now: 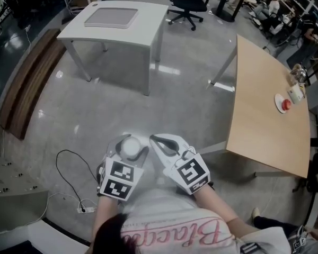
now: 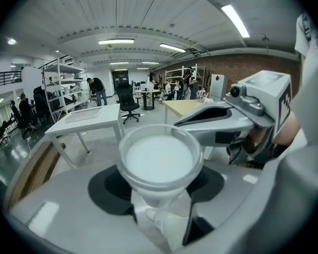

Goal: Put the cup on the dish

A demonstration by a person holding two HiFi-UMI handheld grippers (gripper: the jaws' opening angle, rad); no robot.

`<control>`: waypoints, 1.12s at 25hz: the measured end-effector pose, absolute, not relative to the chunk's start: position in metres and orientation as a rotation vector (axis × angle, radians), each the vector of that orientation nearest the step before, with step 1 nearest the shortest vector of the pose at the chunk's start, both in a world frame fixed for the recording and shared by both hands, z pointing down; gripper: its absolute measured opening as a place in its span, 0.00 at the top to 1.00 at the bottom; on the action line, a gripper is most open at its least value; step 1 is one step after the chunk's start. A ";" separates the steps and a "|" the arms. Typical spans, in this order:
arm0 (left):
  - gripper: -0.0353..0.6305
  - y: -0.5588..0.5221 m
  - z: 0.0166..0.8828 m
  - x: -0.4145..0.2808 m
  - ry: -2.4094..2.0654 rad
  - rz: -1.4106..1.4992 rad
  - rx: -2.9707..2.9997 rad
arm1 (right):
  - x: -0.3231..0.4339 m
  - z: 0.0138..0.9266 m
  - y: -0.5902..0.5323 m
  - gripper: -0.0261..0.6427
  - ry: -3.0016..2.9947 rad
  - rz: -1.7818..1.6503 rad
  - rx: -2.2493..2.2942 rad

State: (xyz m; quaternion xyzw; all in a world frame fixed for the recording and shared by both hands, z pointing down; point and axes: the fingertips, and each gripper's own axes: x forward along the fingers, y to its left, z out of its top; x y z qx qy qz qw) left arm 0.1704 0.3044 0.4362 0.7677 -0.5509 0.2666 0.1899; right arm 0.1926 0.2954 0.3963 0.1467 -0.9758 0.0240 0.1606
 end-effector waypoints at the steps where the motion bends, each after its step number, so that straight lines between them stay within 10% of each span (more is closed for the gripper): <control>1: 0.57 0.298 0.436 0.166 -1.546 0.750 2.155 | 0.188 0.397 0.290 0.96 -2.783 0.074 0.414; 28: 0.57 0.149 0.427 0.034 -1.533 0.745 2.203 | 0.048 0.393 0.158 0.96 -2.755 0.024 0.337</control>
